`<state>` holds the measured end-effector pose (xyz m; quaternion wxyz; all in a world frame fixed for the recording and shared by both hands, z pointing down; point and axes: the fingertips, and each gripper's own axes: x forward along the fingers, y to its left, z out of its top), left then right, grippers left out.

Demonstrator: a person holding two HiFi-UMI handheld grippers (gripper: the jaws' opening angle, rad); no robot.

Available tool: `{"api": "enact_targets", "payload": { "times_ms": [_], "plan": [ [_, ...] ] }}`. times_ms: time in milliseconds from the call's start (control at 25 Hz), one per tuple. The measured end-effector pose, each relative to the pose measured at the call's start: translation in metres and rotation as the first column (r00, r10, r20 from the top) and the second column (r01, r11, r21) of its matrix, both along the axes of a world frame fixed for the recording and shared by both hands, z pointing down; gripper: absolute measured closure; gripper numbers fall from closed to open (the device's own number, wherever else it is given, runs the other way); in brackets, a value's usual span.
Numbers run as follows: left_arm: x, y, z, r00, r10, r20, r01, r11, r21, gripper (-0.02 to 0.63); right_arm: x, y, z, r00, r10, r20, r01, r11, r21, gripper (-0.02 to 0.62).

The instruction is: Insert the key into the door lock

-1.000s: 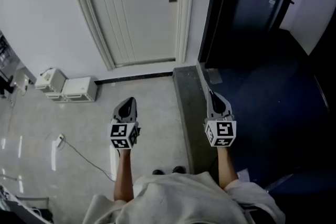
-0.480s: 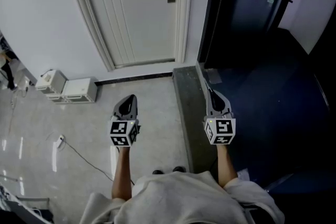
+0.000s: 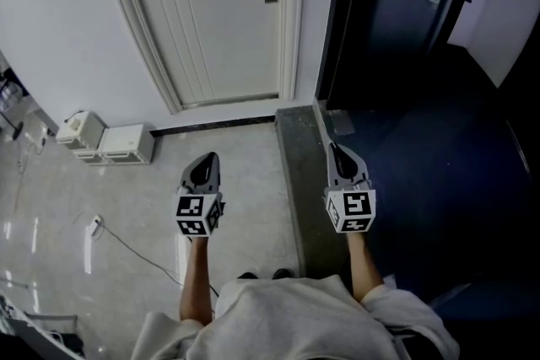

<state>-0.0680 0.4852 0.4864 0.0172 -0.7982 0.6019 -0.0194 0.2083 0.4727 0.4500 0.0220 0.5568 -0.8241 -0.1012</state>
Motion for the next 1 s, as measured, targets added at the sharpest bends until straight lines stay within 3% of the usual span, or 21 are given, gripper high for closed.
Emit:
{"api": "enact_targets", "payload": {
  "times_ms": [320, 600, 1000],
  "plan": [
    [0.023, -0.02, 0.007, 1.0, -0.005, 0.01, 0.005, 1.0, -0.016, 0.589, 0.018, -0.018, 0.001, 1.0, -0.001, 0.014, 0.001, 1.0, -0.009, 0.566],
    [0.021, -0.057, 0.008, 1.0, -0.013, -0.001, 0.013, 1.0, -0.017, 0.589, 0.02, -0.055, 0.009, 1.0, 0.001, 0.014, -0.001, 1.0, -0.029, 0.566],
    [-0.009, -0.163, 0.014, 0.999, -0.022, -0.026, 0.021, 0.999, -0.037, 0.589, -0.014, -0.168, 0.008, 1.0, -0.014, -0.009, 0.013, 0.999, -0.044, 0.566]
  ]
}}
